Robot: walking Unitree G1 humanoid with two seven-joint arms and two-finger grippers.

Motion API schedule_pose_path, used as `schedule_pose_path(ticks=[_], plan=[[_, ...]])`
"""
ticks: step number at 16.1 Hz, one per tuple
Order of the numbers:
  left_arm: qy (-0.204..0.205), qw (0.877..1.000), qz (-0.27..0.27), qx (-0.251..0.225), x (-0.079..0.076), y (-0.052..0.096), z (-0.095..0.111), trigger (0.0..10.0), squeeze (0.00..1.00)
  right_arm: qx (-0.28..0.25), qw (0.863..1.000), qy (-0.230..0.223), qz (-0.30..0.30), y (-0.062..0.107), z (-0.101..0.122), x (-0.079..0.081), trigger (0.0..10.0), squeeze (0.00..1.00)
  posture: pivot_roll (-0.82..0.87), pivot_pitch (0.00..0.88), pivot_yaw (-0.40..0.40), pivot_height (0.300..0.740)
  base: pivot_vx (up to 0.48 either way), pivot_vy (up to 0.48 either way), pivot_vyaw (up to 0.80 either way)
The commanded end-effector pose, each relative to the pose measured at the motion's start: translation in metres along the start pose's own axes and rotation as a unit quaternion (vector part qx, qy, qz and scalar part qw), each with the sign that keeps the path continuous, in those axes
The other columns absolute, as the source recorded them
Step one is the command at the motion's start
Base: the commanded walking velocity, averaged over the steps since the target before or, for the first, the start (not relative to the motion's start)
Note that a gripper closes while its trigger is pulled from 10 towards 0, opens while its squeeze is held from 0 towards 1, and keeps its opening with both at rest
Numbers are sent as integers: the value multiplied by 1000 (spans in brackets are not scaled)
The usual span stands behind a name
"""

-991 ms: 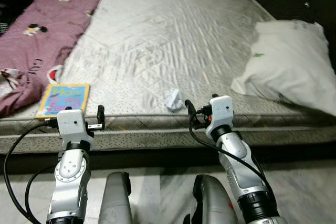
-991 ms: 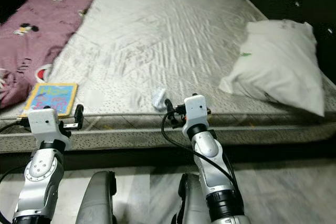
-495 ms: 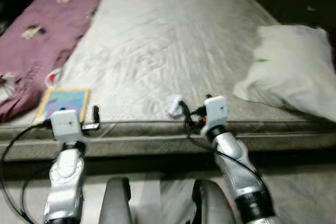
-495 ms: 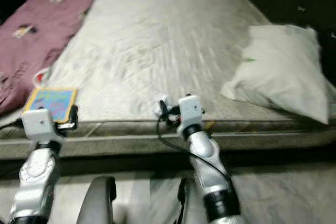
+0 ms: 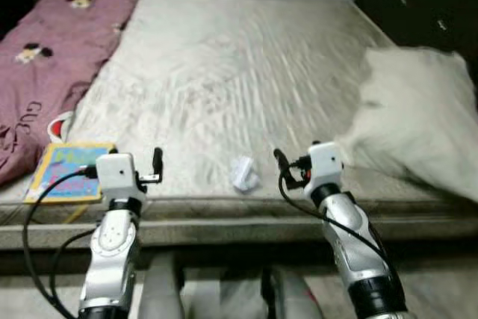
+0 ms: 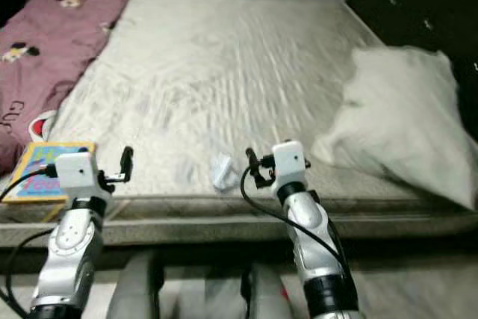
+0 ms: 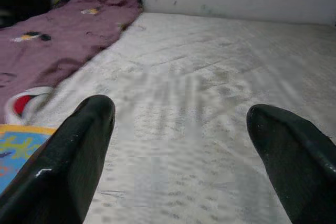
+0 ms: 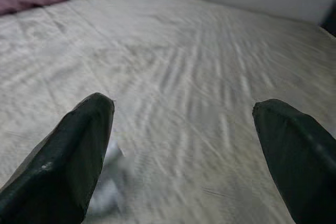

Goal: Clean up the room

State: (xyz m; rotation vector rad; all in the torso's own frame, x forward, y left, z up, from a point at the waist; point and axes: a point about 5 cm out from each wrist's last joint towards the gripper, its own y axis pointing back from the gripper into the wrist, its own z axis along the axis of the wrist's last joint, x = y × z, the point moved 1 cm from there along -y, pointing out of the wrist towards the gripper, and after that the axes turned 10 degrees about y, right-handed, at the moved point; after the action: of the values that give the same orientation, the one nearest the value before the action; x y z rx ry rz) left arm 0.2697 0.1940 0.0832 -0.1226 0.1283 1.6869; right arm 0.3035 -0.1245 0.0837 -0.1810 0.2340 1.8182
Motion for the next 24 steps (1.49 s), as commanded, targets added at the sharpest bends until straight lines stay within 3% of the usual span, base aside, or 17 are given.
schedule_pose_path(ticks=[1,4,7,10,15,17,19,21,24], plan=[[-2,1000,17,-4,11,0,3,10000,0,-17,1000,-3,19,-4,9,11,10000,0,66,0,-40,575,311,0,0],[-2,1000,20,-2,12,1,2,10000,0,-15,1000,-5,23,-4,8,12,10000,0,69,0,-41,575,0,0,0],[-3,1000,28,-1,13,1,2,10000,0,-8,999,-7,36,-5,6,15,10000,0,69,0,-43,540,0,0,0],[-9,999,46,-2,17,3,4,10000,0,23,996,-10,81,-8,-3,24,10000,0,87,0,-51,540,0,0,0],[-19,996,83,-2,31,21,8,10000,0,58,987,2,147,-20,-11,39,10000,0,141,10,-63,540,0,0,0],[-23,996,90,1,35,26,9,10000,0,84,979,3,184,-22,-17,49,10000,0,156,17,-62,540,0,0,0],[-30,995,97,9,38,35,10,10000,0,110,956,16,272,-24,-21,69,10000,0,181,29,-59,540,0,0,0],[-33,994,100,15,41,44,11,10000,0,110,946,-5,305,-30,-12,79,10000,0,197,35,-59,540,0,0,0],[-37,993,112,23,46,55,10,10000,0,89,944,-4,317,-40,2,88,10000,0,213,39,-63,540,0,0,0]])
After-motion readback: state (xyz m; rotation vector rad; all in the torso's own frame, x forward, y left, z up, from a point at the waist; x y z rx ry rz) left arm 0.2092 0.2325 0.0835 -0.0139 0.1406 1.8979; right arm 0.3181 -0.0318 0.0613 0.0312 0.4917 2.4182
